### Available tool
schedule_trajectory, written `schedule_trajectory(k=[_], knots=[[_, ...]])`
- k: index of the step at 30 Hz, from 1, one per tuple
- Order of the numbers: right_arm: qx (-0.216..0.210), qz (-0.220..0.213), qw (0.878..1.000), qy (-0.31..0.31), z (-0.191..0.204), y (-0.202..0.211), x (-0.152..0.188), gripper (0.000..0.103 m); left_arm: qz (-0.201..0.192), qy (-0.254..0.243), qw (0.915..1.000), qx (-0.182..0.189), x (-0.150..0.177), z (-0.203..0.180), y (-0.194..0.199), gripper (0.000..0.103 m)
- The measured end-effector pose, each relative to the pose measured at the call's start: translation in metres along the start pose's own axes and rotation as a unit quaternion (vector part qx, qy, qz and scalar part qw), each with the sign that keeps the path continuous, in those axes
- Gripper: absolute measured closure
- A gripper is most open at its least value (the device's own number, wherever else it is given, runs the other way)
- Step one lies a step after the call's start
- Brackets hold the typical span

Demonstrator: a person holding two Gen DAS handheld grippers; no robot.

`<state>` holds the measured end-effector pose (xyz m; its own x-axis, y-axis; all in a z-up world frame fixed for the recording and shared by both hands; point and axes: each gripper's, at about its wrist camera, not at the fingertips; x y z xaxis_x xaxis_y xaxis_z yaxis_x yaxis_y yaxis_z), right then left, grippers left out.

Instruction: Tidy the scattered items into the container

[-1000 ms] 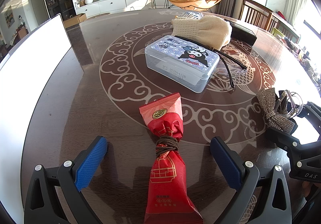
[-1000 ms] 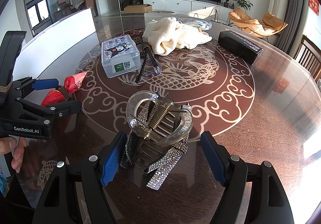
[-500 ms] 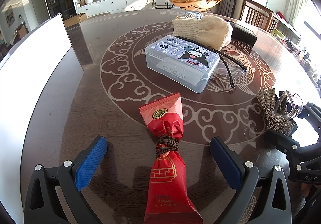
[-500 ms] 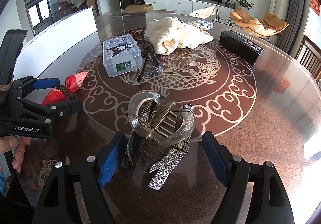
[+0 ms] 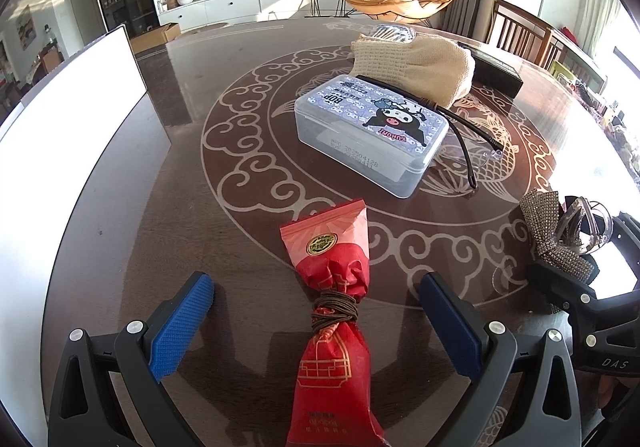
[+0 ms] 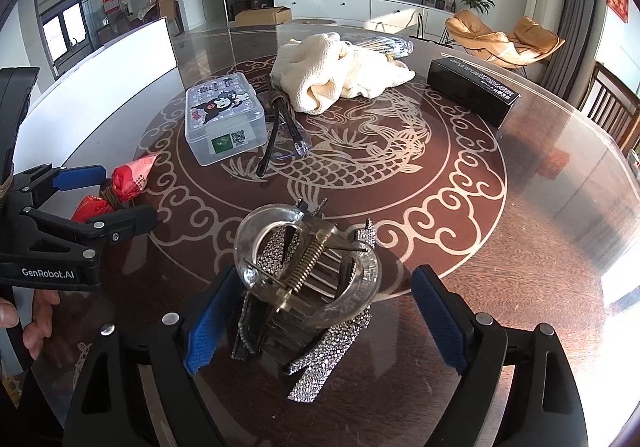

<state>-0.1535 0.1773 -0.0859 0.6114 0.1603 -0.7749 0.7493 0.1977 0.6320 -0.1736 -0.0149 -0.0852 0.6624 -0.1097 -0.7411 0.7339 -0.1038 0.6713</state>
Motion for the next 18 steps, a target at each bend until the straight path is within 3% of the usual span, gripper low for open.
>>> schedule_trajectory(k=[14, 18], knots=[[0.001, 0.000, 1.000, -0.001, -0.0014, 0.0009, -0.0002, 0.016, 0.001, -0.005, 1.0000, 0.008, 0.0010, 0.0007, -0.0007, 0.000], [0.002, 0.000, 1.000, -0.001, -0.0016, 0.0009, -0.0002, 0.016, 0.010, -0.022, 0.9994, 0.026, 0.0006, 0.0021, 0.0000, 0.000]])
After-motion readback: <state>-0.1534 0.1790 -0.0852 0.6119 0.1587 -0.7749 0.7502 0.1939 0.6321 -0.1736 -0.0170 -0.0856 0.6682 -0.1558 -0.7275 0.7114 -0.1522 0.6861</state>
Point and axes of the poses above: each gripper's, at about its wrist camera, not at the fingertips, and y roughly against the way its jaws point, z to its left, x to its underside, and after that the axes turned 14 degrees about -z, right-handed
